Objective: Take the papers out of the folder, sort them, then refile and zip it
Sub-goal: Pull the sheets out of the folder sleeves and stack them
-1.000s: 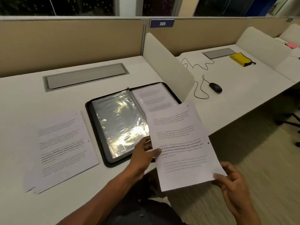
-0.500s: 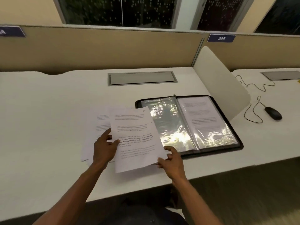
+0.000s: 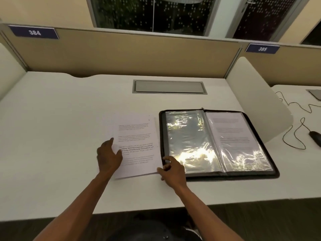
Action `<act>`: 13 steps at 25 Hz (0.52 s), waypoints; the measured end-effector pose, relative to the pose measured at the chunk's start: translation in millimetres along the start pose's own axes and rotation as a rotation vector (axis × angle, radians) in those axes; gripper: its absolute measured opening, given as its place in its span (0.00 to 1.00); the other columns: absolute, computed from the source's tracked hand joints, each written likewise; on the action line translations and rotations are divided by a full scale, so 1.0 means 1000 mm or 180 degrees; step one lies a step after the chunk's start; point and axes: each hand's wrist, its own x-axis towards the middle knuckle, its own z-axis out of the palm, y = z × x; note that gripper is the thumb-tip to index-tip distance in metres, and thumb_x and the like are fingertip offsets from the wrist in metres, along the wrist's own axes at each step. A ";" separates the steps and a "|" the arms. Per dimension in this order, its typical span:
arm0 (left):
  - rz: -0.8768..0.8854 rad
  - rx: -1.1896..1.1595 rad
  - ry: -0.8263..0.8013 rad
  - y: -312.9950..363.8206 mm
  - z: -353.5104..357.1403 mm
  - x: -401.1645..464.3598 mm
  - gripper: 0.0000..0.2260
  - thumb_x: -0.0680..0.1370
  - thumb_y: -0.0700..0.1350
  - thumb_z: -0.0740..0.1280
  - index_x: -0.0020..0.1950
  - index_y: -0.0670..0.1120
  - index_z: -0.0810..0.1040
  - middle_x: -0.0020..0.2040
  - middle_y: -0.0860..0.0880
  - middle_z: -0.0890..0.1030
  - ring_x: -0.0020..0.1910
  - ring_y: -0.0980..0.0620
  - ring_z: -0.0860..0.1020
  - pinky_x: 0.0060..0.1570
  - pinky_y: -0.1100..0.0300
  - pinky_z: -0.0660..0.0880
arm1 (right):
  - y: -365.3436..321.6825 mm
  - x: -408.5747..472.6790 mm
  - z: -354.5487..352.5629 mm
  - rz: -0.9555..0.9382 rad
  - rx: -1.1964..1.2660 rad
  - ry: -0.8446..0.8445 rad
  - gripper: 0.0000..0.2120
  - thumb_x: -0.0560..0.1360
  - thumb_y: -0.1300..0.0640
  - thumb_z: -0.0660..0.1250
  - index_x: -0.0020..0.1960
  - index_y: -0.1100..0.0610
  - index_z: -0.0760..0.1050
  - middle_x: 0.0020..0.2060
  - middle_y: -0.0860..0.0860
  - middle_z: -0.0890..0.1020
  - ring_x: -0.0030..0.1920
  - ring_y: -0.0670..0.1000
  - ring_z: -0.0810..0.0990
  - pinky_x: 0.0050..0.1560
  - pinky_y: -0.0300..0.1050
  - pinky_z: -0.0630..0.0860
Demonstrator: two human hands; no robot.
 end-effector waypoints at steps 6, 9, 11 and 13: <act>0.0115 -0.0301 0.0217 0.029 0.013 -0.033 0.24 0.75 0.42 0.74 0.70 0.46 0.75 0.68 0.43 0.76 0.71 0.42 0.66 0.70 0.48 0.64 | 0.026 0.007 -0.092 -0.0006 0.0102 0.1199 0.20 0.74 0.49 0.74 0.64 0.48 0.77 0.55 0.48 0.83 0.56 0.46 0.82 0.56 0.46 0.80; 0.0282 -0.0434 0.0063 0.051 0.034 -0.057 0.23 0.75 0.42 0.74 0.69 0.47 0.76 0.68 0.45 0.76 0.70 0.44 0.68 0.69 0.52 0.64 | 0.068 0.035 -0.180 0.0491 -0.0752 0.1983 0.31 0.79 0.43 0.66 0.79 0.50 0.62 0.77 0.62 0.63 0.77 0.61 0.59 0.75 0.62 0.60; 0.0475 -0.0538 -0.0133 0.067 0.053 -0.073 0.23 0.74 0.42 0.75 0.69 0.47 0.76 0.67 0.46 0.76 0.69 0.45 0.69 0.68 0.55 0.62 | 0.098 0.052 -0.226 0.1139 -0.1494 0.1801 0.34 0.81 0.38 0.56 0.82 0.47 0.48 0.79 0.66 0.48 0.80 0.65 0.44 0.77 0.65 0.47; 0.0671 -0.0609 -0.0377 0.089 0.074 -0.089 0.23 0.74 0.42 0.75 0.69 0.48 0.76 0.67 0.48 0.76 0.68 0.47 0.70 0.68 0.56 0.63 | 0.125 0.060 -0.250 0.1522 -0.1991 0.1346 0.32 0.82 0.36 0.48 0.82 0.43 0.41 0.79 0.67 0.44 0.79 0.66 0.38 0.77 0.65 0.39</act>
